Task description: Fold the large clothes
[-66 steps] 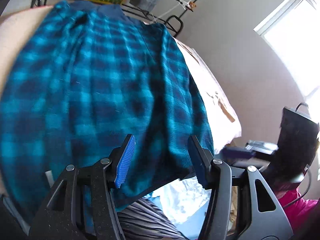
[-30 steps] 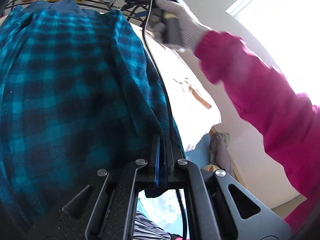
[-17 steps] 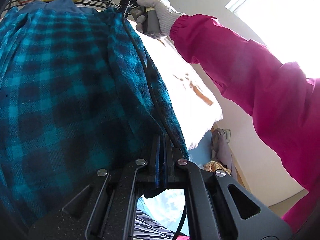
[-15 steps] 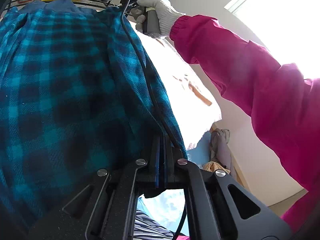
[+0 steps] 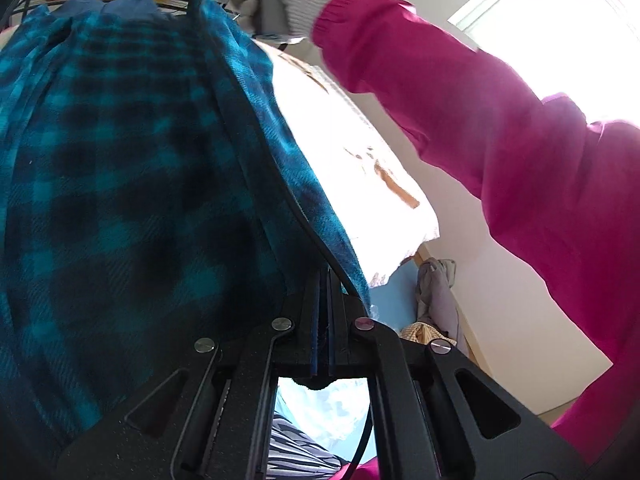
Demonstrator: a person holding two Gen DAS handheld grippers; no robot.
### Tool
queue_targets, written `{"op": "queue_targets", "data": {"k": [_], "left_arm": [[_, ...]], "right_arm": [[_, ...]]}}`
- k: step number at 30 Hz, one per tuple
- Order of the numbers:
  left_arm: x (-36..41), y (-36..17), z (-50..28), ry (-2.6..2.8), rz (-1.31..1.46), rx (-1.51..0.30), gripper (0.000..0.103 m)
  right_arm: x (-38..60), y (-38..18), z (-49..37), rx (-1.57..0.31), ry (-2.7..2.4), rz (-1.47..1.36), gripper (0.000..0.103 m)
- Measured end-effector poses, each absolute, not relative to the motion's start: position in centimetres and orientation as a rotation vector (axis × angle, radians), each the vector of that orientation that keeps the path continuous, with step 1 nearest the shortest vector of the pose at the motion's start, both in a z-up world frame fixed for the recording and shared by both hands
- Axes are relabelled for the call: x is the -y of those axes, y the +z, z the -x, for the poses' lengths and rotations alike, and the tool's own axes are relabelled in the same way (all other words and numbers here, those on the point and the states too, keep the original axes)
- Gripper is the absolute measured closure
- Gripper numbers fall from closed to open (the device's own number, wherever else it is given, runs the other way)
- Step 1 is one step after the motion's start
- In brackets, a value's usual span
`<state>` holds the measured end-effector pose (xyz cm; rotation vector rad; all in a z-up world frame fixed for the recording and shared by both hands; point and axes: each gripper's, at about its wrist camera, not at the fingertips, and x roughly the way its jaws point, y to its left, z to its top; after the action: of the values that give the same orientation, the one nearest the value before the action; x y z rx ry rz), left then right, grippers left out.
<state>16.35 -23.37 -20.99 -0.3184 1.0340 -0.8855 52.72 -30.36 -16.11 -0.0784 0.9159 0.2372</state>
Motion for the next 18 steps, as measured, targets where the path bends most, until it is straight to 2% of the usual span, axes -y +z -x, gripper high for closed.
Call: {"op": "queue_targets", "data": {"k": [9,13,16,18], "left_arm": [[23.0,-22.9,-17.1,-0.821,0.322,-1.103,0.103],[23.1,-22.6,-17.1,-0.813,0.300,-1.105,0.103],[22.9,-22.4,-16.9,-0.801,0.288,-1.107,0.103],[22.3,-22.3,-16.7,-0.796,0.291,-1.111,0.103]], "right_arm": [[28.0,-24.7,-55.6,-1.053,0.248,0.024,0.102],[29.5,-23.8,-55.6,-1.042,0.276,-0.075,0.094],[31.4,-20.5,-54.0,-0.982,0.304,-0.146,0.079],[32.7,-17.6,-52.2,-0.942,0.346,-0.179,0.075]]}}
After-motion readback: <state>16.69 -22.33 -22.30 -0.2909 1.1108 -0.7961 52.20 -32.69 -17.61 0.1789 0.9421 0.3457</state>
